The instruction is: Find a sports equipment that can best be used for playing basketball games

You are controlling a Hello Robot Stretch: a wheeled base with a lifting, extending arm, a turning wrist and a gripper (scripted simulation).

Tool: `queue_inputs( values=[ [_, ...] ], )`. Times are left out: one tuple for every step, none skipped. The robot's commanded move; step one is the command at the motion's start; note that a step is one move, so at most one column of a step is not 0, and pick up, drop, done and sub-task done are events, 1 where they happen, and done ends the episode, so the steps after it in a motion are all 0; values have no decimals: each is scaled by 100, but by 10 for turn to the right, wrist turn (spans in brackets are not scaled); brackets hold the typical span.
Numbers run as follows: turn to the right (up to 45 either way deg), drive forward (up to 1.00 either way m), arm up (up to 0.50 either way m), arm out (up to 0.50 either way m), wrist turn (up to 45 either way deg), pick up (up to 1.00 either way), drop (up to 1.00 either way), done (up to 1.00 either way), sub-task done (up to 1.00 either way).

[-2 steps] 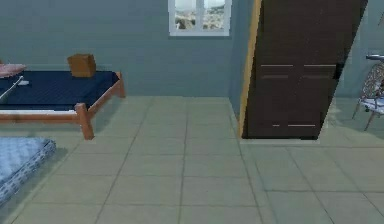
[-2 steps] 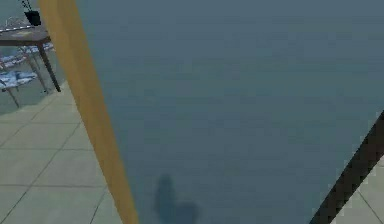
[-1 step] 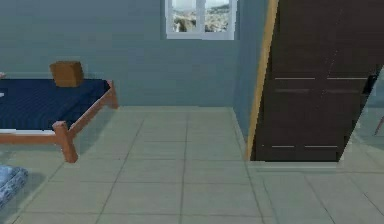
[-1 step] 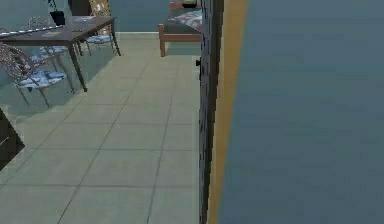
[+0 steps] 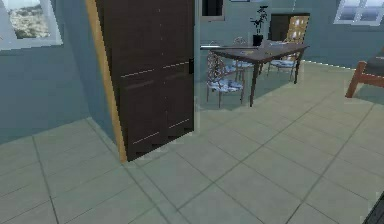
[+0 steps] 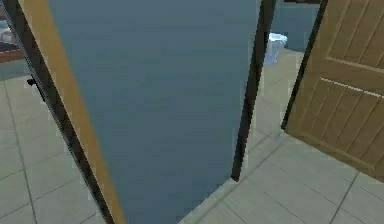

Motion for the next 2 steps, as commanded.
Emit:
queue_inputs(
  values=[
    [0,55,0,0,0,0,0,0,0],
    [390,0,0,0,0,0,0,0,0]
  ],
)
